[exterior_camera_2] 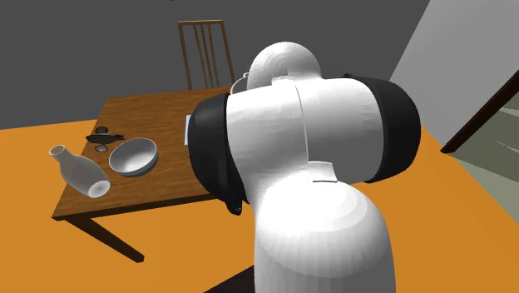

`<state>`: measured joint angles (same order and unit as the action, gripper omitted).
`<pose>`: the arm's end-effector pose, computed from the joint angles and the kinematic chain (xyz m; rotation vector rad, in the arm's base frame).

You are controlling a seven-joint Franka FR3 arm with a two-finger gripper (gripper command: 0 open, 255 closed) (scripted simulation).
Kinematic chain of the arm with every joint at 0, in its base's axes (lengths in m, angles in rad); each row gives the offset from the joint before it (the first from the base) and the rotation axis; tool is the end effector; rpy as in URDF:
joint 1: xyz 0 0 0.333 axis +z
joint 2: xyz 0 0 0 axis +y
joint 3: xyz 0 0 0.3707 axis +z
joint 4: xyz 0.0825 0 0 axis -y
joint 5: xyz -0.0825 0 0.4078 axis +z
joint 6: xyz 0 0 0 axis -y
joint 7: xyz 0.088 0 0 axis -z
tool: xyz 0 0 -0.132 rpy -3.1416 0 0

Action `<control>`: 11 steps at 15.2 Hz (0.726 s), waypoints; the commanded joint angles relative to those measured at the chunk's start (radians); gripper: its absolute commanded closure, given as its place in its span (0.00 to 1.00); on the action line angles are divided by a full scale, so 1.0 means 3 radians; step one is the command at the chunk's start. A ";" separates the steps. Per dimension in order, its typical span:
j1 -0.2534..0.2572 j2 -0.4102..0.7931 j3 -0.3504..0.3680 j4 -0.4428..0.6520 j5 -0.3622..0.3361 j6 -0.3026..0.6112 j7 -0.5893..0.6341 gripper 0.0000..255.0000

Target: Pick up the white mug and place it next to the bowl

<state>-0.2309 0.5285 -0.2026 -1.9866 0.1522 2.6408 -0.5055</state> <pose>0.6089 -0.2773 0.2163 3.0568 -0.0344 0.1802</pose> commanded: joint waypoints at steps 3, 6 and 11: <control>0.0017 -0.0136 -0.0037 -0.0003 -0.0040 -0.0132 0.0014 1.00; 0.0036 -0.0236 -0.0062 -0.0003 -0.0073 -0.0232 0.0035 1.00; 0.0065 -0.0395 -0.0101 0.0012 -0.0128 -0.0404 0.0070 1.00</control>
<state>-0.2130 0.4201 -0.2307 -1.9813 0.1170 2.5282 -0.4863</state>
